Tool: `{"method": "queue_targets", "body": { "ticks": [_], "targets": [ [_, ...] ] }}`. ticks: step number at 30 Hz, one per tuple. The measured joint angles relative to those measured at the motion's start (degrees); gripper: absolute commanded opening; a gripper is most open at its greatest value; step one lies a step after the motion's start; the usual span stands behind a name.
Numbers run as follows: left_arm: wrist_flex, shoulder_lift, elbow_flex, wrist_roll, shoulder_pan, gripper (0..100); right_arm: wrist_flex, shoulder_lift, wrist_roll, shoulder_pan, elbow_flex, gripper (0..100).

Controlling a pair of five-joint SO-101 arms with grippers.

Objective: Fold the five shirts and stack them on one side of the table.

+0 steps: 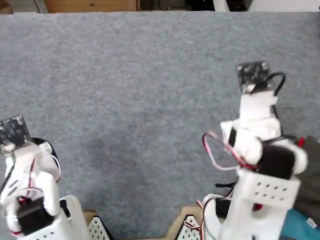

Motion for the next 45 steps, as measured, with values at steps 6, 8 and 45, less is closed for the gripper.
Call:
{"method": "queue_targets", "body": {
  "ticks": [6,8,45],
  "targets": [
    [-5.98,-5.89,10.2,0.0,0.0,2,-10.9,-12.84,0.0,-0.09,21.71,0.5],
    [-7.12,-6.15,11.6,0.0,0.0,2,-13.19,-16.18,0.0,-0.09,26.81,0.6],
    [-0.7,-6.95,30.24,0.44,1.32,2,-21.98,-49.32,0.0,-0.97,66.2,0.6]
  ]
}}
